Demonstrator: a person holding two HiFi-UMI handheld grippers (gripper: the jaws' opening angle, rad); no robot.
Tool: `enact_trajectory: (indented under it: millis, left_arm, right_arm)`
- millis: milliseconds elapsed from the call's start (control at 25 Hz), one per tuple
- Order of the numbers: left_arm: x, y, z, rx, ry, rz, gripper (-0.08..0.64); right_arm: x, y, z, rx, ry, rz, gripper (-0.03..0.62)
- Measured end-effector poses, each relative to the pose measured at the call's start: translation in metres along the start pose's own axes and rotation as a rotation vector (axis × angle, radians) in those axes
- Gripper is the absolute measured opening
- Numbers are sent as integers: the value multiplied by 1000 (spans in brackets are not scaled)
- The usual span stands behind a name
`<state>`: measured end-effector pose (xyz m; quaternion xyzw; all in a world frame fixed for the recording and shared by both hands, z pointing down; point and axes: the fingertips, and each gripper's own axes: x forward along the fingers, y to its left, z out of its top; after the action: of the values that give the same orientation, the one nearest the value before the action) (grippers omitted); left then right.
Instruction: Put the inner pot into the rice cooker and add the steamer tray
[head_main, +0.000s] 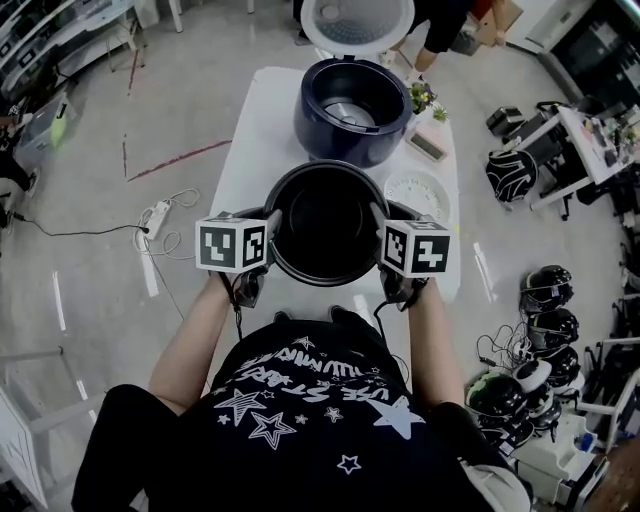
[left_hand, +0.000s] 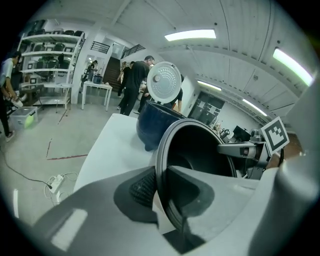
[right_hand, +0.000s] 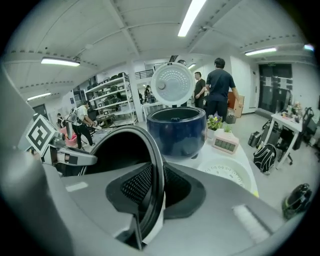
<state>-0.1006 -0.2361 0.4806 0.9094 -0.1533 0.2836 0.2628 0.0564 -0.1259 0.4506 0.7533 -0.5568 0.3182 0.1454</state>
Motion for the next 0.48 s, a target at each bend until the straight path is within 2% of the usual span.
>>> enact_trajectory:
  millis: [480]
  left_arm:
    - [-12,-14,68,39,-81,-92,63]
  right_arm:
    - [-35,2,67,-37,-128,-57,84]
